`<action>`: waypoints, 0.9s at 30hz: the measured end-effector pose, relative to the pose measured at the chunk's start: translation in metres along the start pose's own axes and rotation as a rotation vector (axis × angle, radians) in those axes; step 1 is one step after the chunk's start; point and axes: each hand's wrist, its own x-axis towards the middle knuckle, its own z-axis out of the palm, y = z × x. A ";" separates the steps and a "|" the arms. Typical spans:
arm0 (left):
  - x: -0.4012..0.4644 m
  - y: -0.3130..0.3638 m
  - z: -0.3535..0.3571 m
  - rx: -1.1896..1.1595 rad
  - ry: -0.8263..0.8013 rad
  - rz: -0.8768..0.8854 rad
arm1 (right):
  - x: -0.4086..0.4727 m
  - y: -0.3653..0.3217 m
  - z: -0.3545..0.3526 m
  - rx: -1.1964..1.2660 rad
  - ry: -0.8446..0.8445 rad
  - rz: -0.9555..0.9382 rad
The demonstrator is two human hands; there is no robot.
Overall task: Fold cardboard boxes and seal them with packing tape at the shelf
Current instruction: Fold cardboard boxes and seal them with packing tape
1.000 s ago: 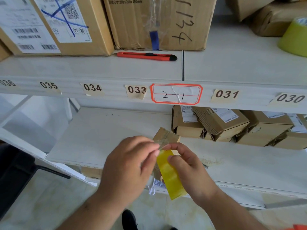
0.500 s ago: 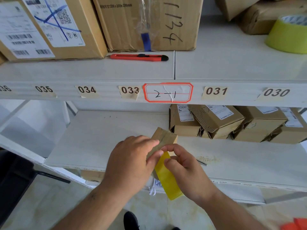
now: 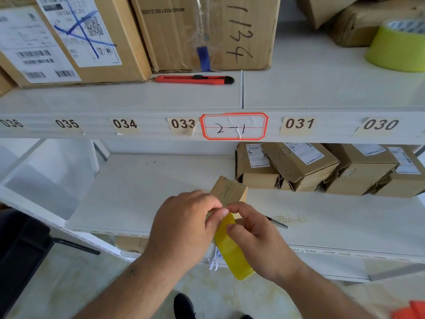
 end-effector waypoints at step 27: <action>-0.030 -0.029 0.060 -1.201 0.005 -1.086 | 0.044 0.039 0.073 0.090 0.080 0.155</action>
